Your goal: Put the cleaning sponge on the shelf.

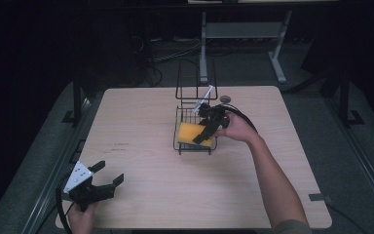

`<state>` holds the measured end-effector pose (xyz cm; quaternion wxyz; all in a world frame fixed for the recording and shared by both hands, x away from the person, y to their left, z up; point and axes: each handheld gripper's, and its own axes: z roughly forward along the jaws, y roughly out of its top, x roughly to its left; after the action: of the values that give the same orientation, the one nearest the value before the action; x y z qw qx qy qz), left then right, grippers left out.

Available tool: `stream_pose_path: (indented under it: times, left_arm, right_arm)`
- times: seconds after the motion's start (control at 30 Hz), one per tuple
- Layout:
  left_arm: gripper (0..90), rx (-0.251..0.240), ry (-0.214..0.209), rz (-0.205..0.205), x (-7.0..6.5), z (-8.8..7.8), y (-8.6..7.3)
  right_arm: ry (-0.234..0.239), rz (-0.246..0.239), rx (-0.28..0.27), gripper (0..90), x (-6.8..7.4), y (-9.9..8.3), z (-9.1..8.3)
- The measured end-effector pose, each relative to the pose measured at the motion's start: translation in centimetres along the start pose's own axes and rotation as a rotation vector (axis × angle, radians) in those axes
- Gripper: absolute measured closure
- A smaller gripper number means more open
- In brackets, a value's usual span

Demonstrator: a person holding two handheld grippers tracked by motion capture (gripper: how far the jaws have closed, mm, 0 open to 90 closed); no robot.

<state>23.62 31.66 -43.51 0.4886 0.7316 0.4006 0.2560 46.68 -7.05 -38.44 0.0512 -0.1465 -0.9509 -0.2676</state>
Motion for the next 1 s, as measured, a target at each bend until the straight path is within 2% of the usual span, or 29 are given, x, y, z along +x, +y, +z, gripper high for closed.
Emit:
stream_pose_path:
  times: [0.17, 0.43, 0.53, 0.6, 0.77, 1.0]
  left_arm:
    - [13.4, -0.001, -0.001, -0.001, 0.0, 0.1, 0.0]
    - [13.4, -0.001, 0.001, -0.003, 0.1, 0.0, 0.0]
    - [13.4, -0.001, 0.003, -0.007, 0.1, 0.0, -0.1]
    - [13.4, 0.001, 0.007, -0.002, 0.1, -0.1, 0.0]
    - [13.4, -0.003, 0.008, -0.002, 0.1, -0.3, -0.1]
    - [13.4, 0.000, 0.007, 0.003, 0.0, -0.2, -0.1]
  right_arm:
    - [-0.012, 0.005, 0.010, 21.9, -0.6, -0.3, 0.1]
    - [-0.006, 0.035, 0.004, 21.9, -1.3, -0.5, 0.5]
    - [-0.012, 0.011, 0.034, 21.9, -1.5, 0.0, 0.6]
    - [-0.004, -0.007, 0.018, 21.9, -1.4, 0.6, 0.6]
    - [-0.012, 0.006, 0.041, 21.5, -1.8, 0.4, 1.1]
    - [-0.016, 0.004, 0.028, 21.1, -2.2, 0.5, 1.5]
